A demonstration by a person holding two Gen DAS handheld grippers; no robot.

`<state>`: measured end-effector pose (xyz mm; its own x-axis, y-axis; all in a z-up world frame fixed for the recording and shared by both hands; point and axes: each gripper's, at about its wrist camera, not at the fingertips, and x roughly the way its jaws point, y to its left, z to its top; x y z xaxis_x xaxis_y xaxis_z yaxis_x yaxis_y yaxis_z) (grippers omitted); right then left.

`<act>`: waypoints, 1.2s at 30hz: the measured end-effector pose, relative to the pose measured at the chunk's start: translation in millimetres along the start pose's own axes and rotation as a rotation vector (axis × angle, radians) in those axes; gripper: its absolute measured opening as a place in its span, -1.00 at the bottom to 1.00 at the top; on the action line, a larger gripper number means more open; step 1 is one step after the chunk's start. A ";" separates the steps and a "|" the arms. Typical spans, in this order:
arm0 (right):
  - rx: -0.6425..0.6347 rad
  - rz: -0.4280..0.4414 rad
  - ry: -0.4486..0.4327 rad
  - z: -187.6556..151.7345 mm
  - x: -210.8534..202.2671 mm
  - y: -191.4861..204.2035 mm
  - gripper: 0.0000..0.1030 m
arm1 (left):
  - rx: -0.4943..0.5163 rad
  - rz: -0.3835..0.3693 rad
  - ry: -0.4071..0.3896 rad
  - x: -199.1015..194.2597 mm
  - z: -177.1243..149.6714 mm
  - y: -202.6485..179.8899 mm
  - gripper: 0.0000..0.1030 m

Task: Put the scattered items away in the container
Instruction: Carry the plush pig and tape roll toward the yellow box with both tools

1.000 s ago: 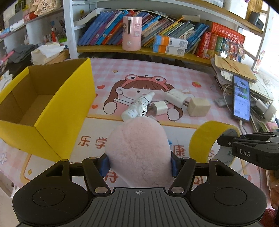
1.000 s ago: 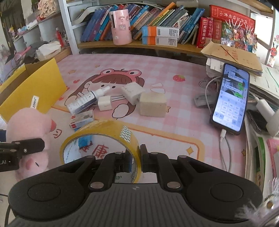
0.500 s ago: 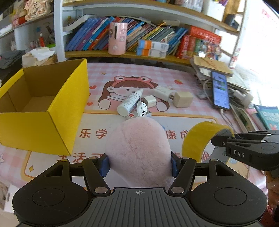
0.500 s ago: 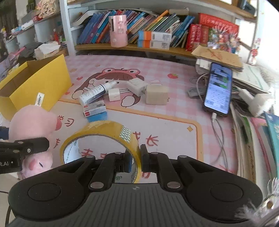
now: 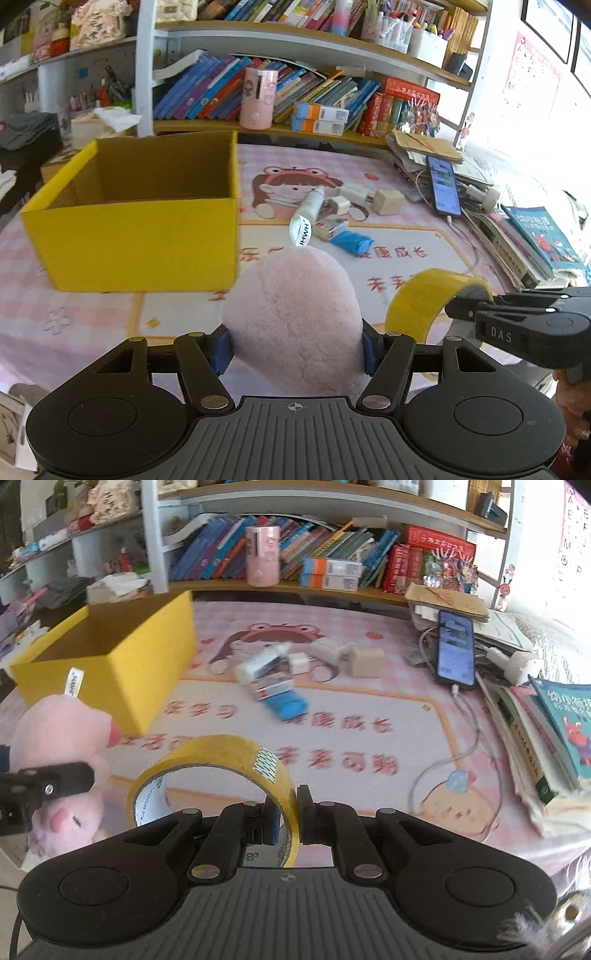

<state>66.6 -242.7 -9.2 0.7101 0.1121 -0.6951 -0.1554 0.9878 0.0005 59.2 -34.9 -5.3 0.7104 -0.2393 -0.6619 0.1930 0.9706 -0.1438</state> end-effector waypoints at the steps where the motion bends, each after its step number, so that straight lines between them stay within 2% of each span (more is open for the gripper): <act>1: 0.002 0.004 0.000 -2.2 -3.2 7.0 -0.83 | 0.006 -0.001 0.000 -4.3 -2.3 4.0 0.23; 13: -0.016 0.022 0.006 -16.5 -23.7 64.4 -0.83 | 0.007 0.005 0.005 -36.9 -24.9 44.8 0.23; 26: -0.123 0.111 -0.001 -8.1 -20.5 119.9 -0.83 | -0.047 0.052 -0.025 -60.4 -37.2 87.3 0.23; 36: -0.216 0.203 -0.006 1.8 -9.2 173.1 -0.83 | -0.133 0.139 -0.041 -79.7 -47.6 131.8 0.23</act>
<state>34.3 -72.5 -1.4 0.6535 0.3067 -0.6920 -0.4370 0.8994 -0.0141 -4.2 113.3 -6.5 0.7512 -0.1010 -0.6523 0.0021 0.9886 -0.1507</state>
